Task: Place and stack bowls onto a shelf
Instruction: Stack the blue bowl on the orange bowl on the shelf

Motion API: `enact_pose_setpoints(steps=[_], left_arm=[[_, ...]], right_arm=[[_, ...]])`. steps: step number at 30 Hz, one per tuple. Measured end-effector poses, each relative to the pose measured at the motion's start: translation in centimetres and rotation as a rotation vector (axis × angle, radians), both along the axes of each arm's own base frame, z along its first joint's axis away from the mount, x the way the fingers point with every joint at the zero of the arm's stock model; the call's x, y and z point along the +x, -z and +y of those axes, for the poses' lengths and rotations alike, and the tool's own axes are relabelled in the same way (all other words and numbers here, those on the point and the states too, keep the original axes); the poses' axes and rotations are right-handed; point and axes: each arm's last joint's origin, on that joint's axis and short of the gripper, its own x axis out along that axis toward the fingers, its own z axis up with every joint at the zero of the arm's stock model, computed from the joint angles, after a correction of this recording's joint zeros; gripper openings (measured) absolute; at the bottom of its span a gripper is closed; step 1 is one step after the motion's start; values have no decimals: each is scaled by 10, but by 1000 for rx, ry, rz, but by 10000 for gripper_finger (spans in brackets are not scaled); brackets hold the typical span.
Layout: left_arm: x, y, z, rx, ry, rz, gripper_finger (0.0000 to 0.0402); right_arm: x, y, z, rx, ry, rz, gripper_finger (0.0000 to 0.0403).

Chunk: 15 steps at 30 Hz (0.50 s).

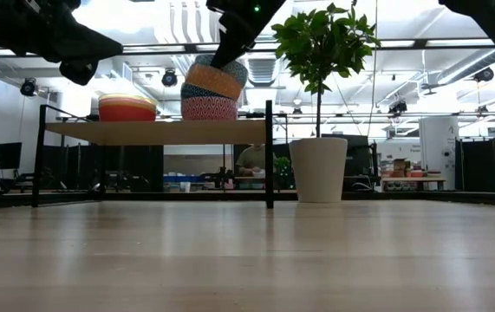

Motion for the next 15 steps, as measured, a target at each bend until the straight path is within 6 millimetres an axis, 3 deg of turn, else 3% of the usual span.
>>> enact_pose_setpoints(steps=[15], left_arm=[[0,0,0,0,0,0,0]], right_arm=[[-3,1,-3,14,15,20,41]])
